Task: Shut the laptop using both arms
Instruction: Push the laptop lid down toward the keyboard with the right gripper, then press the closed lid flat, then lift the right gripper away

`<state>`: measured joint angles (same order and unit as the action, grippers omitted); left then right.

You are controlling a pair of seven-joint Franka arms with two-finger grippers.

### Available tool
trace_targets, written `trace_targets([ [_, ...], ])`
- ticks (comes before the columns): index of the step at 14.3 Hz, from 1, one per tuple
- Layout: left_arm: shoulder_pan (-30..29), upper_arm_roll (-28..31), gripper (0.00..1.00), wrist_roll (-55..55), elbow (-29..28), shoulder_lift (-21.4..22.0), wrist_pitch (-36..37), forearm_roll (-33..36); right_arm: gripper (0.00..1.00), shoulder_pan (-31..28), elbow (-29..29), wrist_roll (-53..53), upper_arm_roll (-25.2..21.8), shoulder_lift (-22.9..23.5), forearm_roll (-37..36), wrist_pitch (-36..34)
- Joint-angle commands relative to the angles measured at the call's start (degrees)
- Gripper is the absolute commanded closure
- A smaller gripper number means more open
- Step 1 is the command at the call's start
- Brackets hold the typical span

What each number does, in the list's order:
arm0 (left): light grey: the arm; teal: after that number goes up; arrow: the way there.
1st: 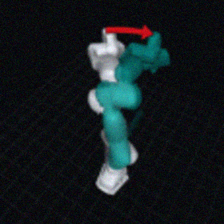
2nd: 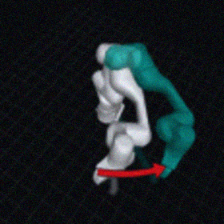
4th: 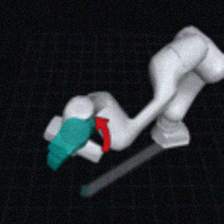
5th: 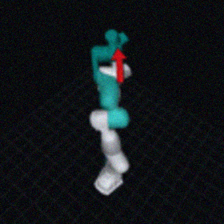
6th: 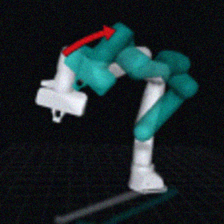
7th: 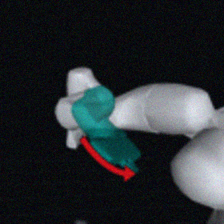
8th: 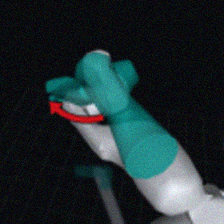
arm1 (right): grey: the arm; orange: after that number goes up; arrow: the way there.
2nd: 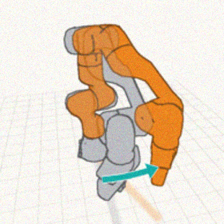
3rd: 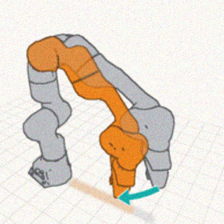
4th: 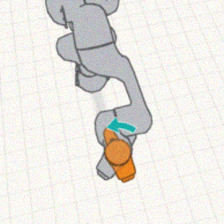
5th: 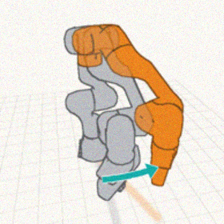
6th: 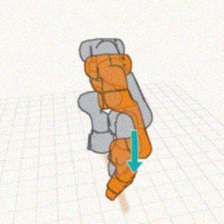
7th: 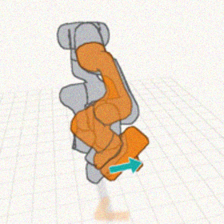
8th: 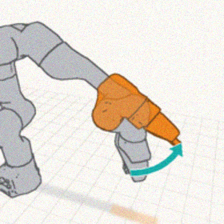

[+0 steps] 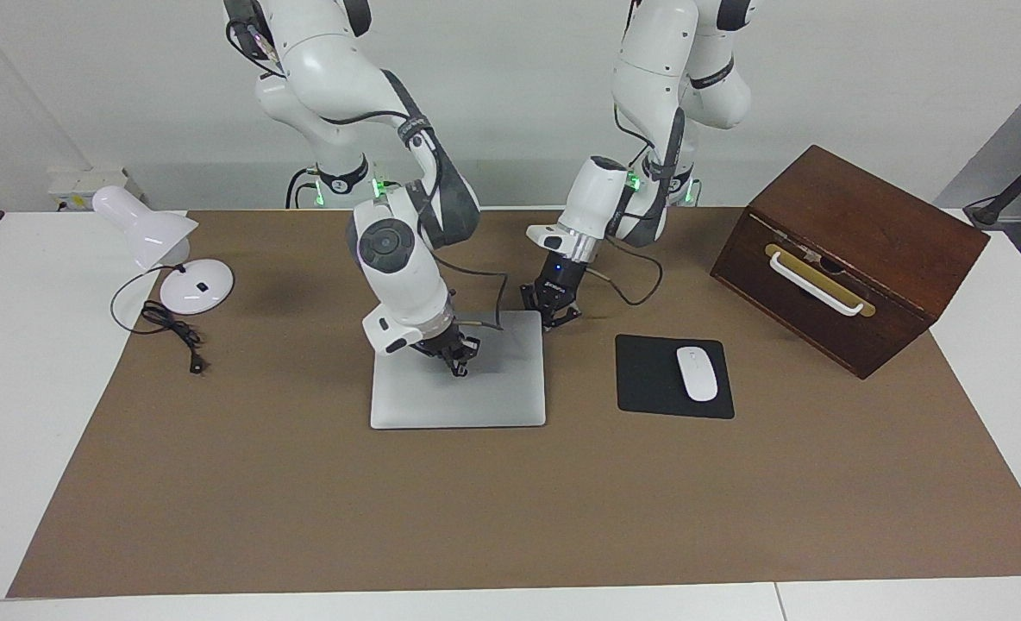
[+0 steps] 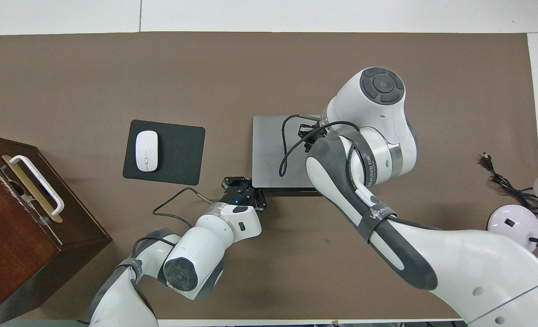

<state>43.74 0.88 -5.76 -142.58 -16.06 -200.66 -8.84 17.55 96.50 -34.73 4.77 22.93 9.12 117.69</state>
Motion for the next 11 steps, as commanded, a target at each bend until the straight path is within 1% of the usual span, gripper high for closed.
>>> trace_targets([
  [1,-1.4,0.3,1.00,-1.0,0.5,-4.8,0.0,-1.4,1.00,-1.8,-1.4,-0.5,0.2,-4.3,1.5,-5.1],
  [5,-1.3,0.1,1.00,2.8,0.6,-4.5,0.0,-2.1,1.00,-3.4,-1.3,-0.4,-0.1,-9.9,0.6,-6.6],
  [6,-0.9,0.2,1.00,5.1,0.7,-4.1,0.0,-2.1,1.00,-4.4,-1.2,-0.2,-0.2,-11.2,0.4,-6.8],
  [8,-0.7,0.2,1.00,6.4,0.7,-3.6,0.1,-2.1,1.00,-7.7,-1.1,5.7,-0.2,-13.7,0.0,-8.4],
  [10,-0.7,0.2,1.00,8.4,0.5,-2.5,0.2,-2.1,1.00,-12.3,-0.9,15.0,-0.3,-15.7,-0.2,-11.2],
  [11,-0.7,0.1,1.00,8.8,0.4,-1.7,0.6,-2.1,0.91,-14.8,-0.9,19.8,-0.3,-16.8,-0.6,-13.0],
])
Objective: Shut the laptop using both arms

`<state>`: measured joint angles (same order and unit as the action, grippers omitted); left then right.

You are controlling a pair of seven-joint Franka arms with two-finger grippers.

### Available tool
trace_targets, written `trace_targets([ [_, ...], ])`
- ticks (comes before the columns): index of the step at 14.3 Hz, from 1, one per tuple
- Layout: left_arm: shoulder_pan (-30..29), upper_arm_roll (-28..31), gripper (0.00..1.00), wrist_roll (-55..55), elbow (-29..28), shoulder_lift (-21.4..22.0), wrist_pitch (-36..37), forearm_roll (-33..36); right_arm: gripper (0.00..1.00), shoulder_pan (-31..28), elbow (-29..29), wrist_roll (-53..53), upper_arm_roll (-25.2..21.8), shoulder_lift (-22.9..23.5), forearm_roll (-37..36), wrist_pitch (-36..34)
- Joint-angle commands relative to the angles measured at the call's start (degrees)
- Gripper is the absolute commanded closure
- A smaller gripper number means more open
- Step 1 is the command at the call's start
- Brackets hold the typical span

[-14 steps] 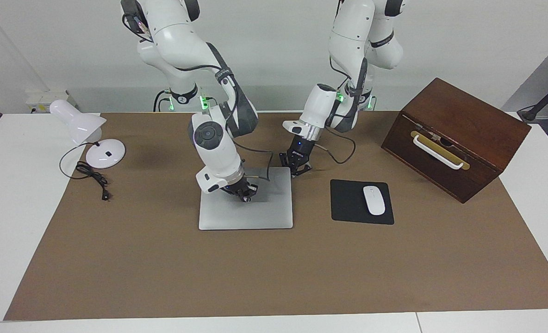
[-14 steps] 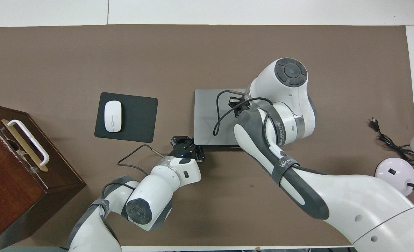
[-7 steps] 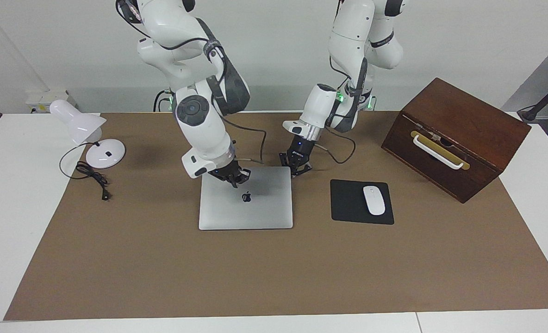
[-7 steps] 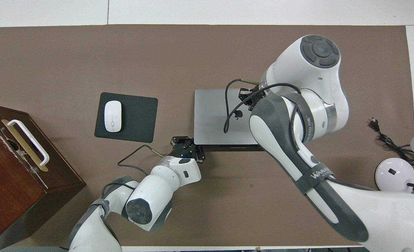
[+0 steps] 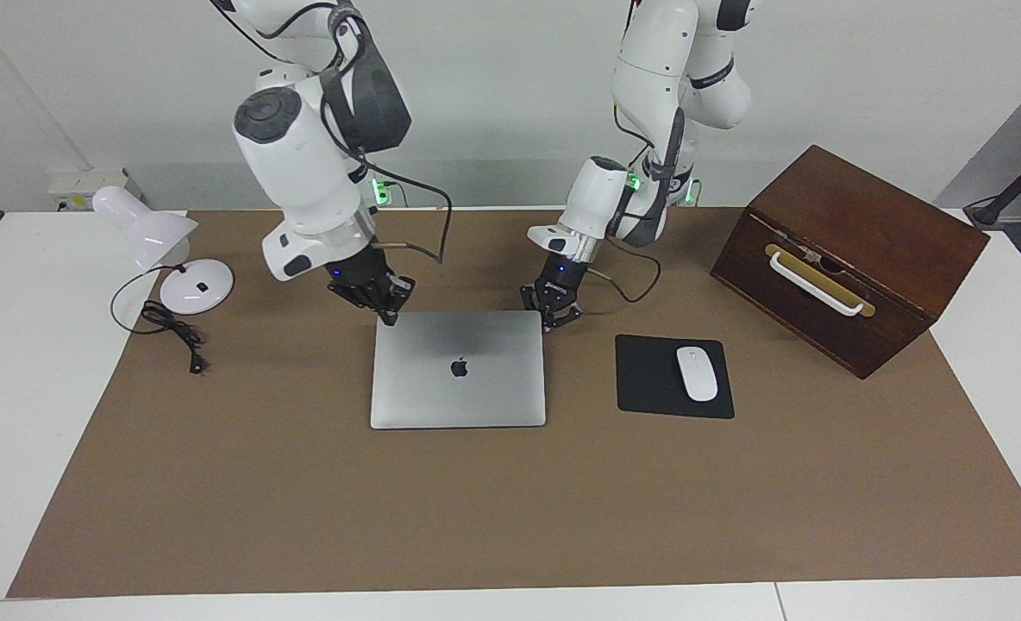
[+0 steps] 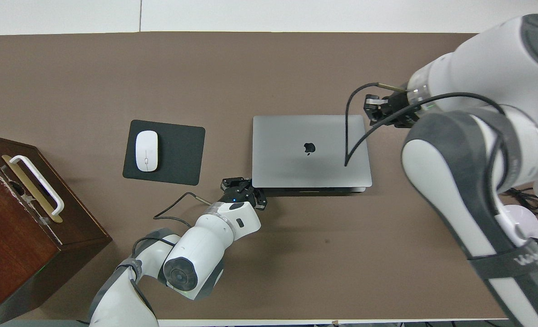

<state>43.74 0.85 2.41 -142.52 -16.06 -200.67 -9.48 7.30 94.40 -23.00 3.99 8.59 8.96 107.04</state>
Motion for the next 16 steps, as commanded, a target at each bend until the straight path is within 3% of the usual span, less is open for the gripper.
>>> trace_targets([
  [1,-0.7,0.1,1.00,1.3,0.1,-1.0,0.8,-1.5,0.79,-6.7,1.2,12.2,0.5,-3.5,-1.1,-3.8],
  [8,-1.2,0.1,1.00,1.6,-1.2,7.4,11.3,-1.5,0.00,-14.9,1.3,28.6,0.5,-8.9,-6.4,-9.2],
  [12,-1.1,0.2,1.00,2.1,-3.3,10.1,13.4,-1.5,0.00,-15.3,3.5,30.7,0.6,-11.7,-8.9,-9.2],
  [16,-1.1,0.3,1.00,2.4,-3.6,13.9,21.7,-1.5,0.00,-15.4,7.8,28.6,0.6,-16.1,-8.8,-8.9],
])
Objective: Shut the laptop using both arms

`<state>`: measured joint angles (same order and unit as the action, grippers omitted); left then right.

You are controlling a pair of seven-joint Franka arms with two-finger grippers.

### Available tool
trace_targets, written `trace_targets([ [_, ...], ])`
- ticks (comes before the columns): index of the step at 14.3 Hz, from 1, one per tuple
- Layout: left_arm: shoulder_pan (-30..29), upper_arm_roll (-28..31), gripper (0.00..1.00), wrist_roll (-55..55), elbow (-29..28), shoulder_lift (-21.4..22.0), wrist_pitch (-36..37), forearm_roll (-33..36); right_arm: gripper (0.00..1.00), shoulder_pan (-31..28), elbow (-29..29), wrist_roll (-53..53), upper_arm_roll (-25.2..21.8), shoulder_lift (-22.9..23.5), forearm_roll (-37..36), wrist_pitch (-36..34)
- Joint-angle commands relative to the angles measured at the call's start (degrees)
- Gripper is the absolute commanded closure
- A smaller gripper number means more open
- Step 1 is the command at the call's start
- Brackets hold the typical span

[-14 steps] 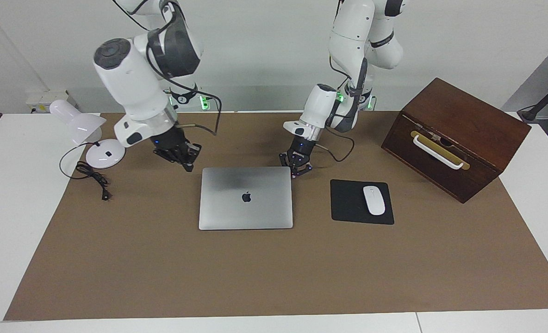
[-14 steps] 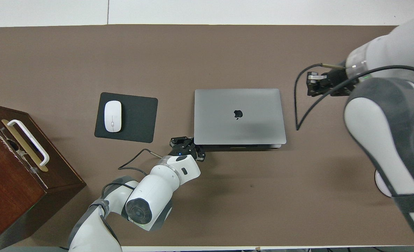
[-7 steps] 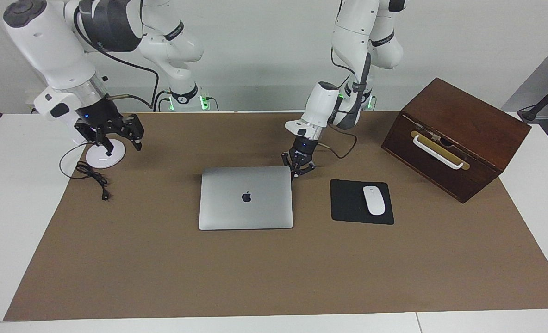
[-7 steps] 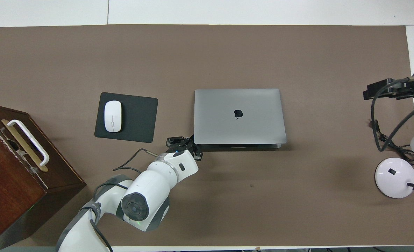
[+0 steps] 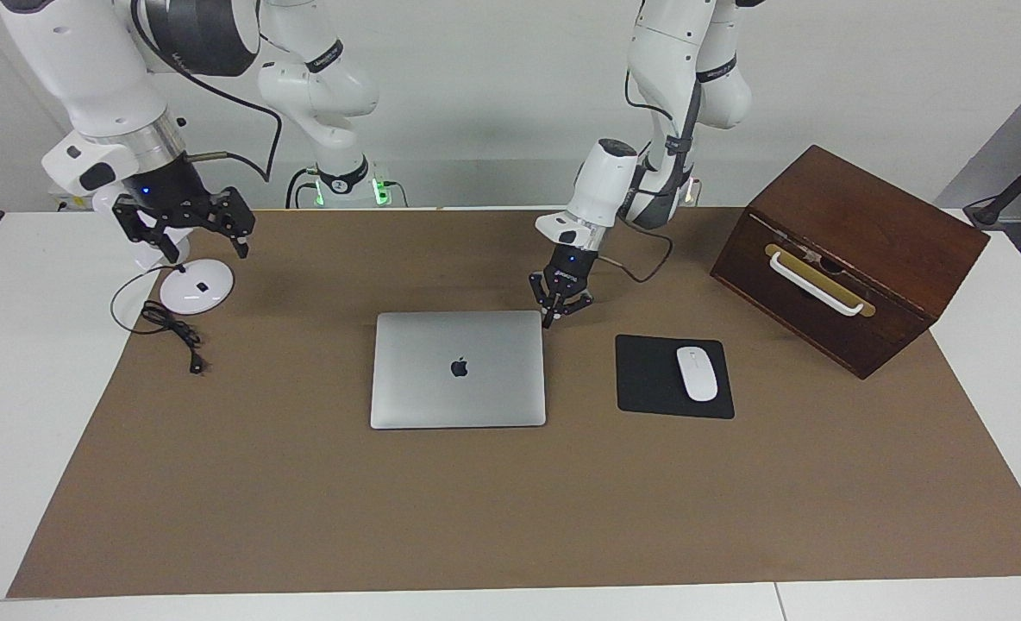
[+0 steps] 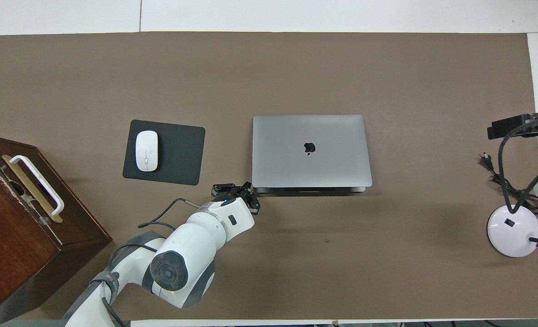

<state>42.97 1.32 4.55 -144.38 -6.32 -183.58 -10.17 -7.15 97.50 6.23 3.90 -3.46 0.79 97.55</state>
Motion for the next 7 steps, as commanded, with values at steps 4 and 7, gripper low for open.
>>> trace_targets([
  [4,-1.0,0.0,1.00,0.6,-1.4,9.1,15.7,-0.8,0.00,-0.2,4.5,-5.2,0.8,-4.5,0.4,1.0],
  [7,-3.5,0.0,1.00,0.6,0.5,13.3,26.1,-0.8,0.00,2.3,4.3,-6.1,1.3,-4.5,0.4,0.9],
])
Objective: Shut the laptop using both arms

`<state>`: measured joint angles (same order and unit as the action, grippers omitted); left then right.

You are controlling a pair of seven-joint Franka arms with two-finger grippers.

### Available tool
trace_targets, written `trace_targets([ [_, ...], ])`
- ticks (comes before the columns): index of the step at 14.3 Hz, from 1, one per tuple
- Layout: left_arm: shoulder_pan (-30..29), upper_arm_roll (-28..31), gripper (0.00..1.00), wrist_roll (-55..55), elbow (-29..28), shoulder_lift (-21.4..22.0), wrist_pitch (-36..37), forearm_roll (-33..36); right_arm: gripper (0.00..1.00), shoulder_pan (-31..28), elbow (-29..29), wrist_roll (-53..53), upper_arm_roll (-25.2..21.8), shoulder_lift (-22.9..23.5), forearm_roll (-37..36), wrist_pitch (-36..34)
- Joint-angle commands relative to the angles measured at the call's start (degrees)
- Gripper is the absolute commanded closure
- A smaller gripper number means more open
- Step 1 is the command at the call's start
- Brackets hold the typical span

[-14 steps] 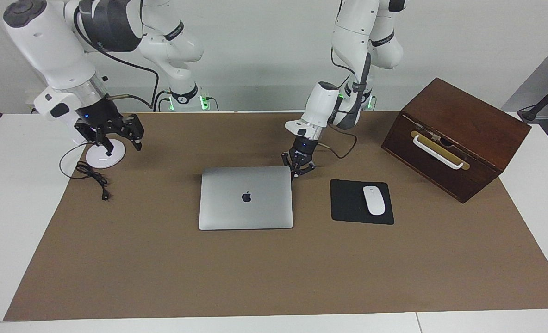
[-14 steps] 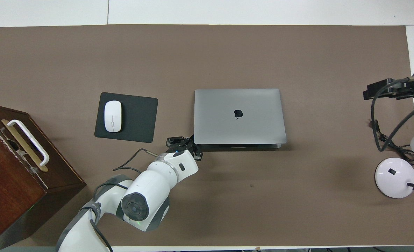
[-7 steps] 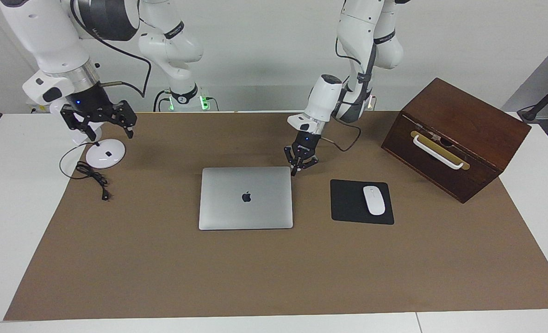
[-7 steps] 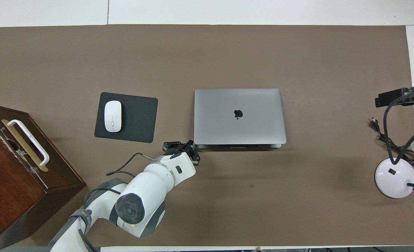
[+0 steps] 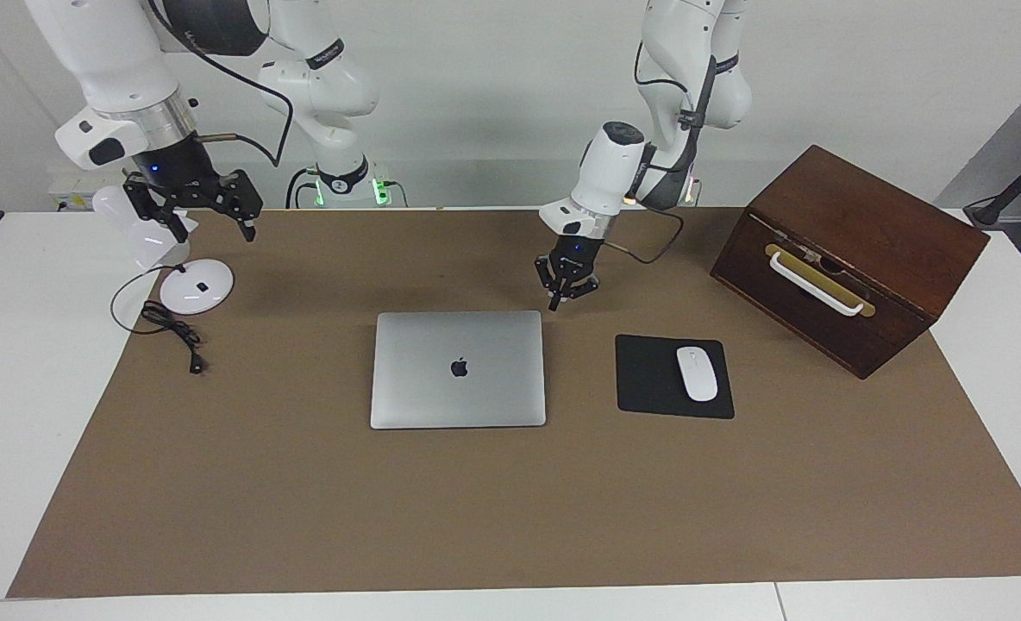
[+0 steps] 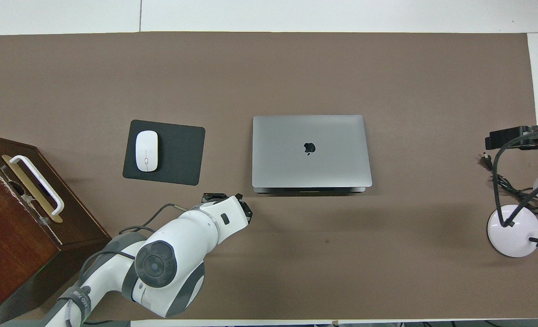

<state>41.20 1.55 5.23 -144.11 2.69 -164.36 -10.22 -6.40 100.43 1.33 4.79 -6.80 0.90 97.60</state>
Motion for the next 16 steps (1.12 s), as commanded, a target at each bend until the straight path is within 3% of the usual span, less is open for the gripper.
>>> trace_targets([
  [1,-2.8,-0.1,1.00,0.0,1.4,4.9,10.4,-0.8,0.00,2.8,1.4,-1.9,0.4,-1.2,0.2,0.8],
  [6,-8.0,-0.1,1.00,-1.4,5.8,7.9,22.7,0.3,0.00,3.3,1.8,-1.2,0.3,-1.7,0.3,0.8],
  [11,-16.3,-0.2,1.00,-9.1,15.7,8.7,40.2,4.1,0.00,2.9,2.1,-1.0,0.2,-1.9,0.2,0.1],
  [16,-23.4,-0.1,1.00,-15.2,20.3,9.7,49.6,8.8,0.00,3.0,2.3,-1.2,0.2,-2.0,0.3,0.1],
])
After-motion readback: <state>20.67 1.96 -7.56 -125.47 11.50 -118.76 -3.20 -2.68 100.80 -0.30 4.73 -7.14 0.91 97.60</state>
